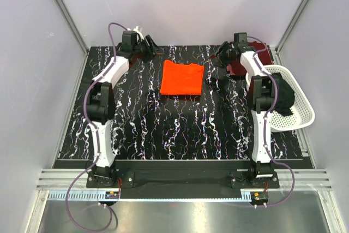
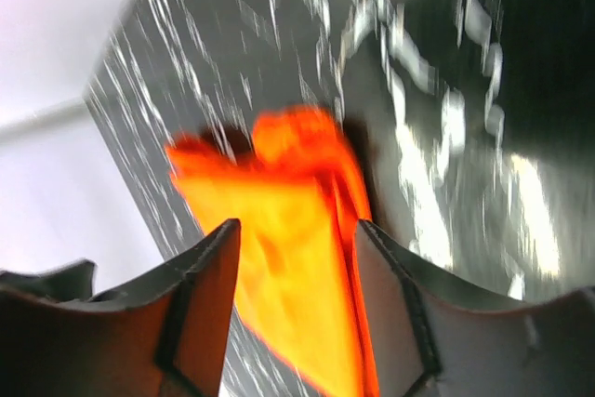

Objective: Fold and stack the t-shirts
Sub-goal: Fold the tshirt

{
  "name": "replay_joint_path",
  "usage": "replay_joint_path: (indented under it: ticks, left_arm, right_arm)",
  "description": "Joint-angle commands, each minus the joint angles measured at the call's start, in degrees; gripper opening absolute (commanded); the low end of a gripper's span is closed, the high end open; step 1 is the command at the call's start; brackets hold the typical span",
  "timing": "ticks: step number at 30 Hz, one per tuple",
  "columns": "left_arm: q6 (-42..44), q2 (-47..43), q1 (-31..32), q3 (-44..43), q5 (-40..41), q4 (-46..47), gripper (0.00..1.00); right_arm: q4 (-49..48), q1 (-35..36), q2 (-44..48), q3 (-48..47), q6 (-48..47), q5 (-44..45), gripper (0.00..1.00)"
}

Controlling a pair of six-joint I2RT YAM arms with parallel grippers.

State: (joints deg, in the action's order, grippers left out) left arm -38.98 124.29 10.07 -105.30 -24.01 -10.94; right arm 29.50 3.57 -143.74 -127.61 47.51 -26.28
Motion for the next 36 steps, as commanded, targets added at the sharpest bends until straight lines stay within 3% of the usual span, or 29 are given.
replay_joint_path:
  ticks: [1, 4, 10, 19, 25, 26, 27, 30, 33, 36]
  left_arm:
    - [7.77, -5.18, 0.83, 8.85, -4.03, 2.76, 0.58]
    - [11.46, -9.85, 1.18, 17.39, -3.94, 5.49, 0.60]
    - [12.71, -8.72, 1.54, 19.60, -5.87, 1.88, 0.60]
    - [8.23, -2.84, 2.24, 20.58, -7.54, -0.73, 0.54]
    - [5.50, -3.01, 2.42, 25.31, -9.38, 2.23, 0.51]
    - [4.97, -2.83, 2.50, 26.45, -11.39, 3.11, 0.48]
    - [4.36, -2.82, 2.59, 27.07, -12.19, 4.94, 0.44]
    - [2.42, -3.96, 2.94, 29.96, -14.05, 5.67, 0.33]
    - [1.89, -7.73, 3.73, 35.13, -13.26, 5.93, 0.20]
    - [0.32, -13.08, 4.61, 40.41, -13.17, 6.80, 0.15]
  right_arm:
    - [3.38, 1.87, 9.25, 8.32, -6.81, -4.20, 0.61]
    - [3.64, 3.80, 13.57, 15.53, -11.55, -4.92, 0.66]
    - [-0.93, 6.27, 19.72, 29.34, -13.58, -5.36, 0.77]
    - [-1.55, 9.43, 19.46, 33.13, -14.11, -5.98, 0.73]
    - [-5.58, 9.96, 20.69, 38.39, -11.74, -7.82, 0.50]
    - [-5.94, 9.96, 20.87, 39.53, -11.65, -7.99, 0.45]
    - [-6.29, 9.96, 21.13, 40.07, -11.56, -8.26, 0.31]
    - [-7.17, 10.05, 21.92, 42.00, -10.95, -9.14, 0.14]
    - [-6.38, 10.31, 24.20, 44.46, -10.77, -9.58, 0.06]
    - [-4.63, 11.10, 27.98, 49.02, -11.03, -11.07, 0.04]
